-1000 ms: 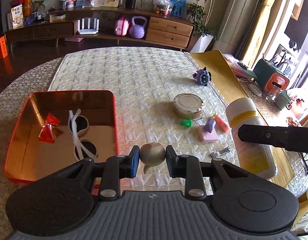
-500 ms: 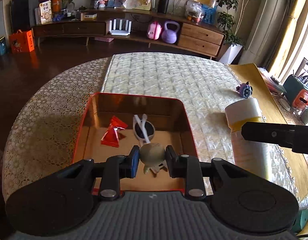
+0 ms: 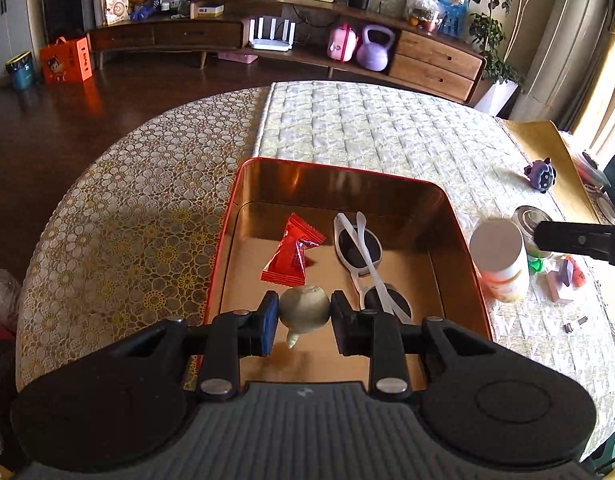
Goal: Organize rigid objects
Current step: 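Carry the garlic bulb and pill bottle over the red tin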
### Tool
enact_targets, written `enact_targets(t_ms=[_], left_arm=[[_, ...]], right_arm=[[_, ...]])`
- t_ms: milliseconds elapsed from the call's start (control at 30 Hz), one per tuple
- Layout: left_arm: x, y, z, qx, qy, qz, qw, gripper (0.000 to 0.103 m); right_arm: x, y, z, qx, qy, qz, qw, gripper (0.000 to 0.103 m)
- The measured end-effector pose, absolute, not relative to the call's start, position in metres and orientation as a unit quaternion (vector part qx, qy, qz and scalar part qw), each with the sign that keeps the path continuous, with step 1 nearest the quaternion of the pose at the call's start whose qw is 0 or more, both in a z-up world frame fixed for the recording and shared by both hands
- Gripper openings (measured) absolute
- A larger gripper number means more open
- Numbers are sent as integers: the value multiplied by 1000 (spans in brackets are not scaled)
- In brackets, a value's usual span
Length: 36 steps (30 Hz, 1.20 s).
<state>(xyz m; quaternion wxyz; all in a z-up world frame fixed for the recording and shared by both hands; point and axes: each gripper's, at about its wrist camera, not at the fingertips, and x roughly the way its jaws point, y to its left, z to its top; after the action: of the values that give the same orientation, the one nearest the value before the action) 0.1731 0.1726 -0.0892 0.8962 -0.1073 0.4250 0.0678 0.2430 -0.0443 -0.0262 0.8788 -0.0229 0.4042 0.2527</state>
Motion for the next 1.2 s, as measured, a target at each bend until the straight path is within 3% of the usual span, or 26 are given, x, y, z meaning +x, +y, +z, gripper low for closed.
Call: enact_targets(t_ms=[100,200,233,267,400,467,600,933,1200], left_arm=[[180,171,-97,-105,430,65,894,28],[184,169,-102,-104,433,63,893,28],[184,169,-103,-103,433,62,893,28],[184,168,-104,-101,433,61,893,28],[185,168,-108,-99,437,60,892,28],[186,168,-111,-98,440,61,891,28],[189,170,-117,-96,445,62,888,28],[193,166,-122,-93,449,63,887,28],[184,167,-111,-97,435,60,893,28]], right_arm=[[258,-55,-38,-44,428,262,864,38],[266,-54,-49,-85,435,293,847,63],[267,-51,-53,-102,434,311,839,76],[267,-49,-56,-119,431,328,832,81],[270,-32,-69,-193,416,353,815,81],[270,-26,-77,-218,410,361,809,72],[266,-15,-86,-264,383,362,808,64],[260,-21,-72,-223,383,356,823,49],[243,-32,-41,-178,383,358,833,47]])
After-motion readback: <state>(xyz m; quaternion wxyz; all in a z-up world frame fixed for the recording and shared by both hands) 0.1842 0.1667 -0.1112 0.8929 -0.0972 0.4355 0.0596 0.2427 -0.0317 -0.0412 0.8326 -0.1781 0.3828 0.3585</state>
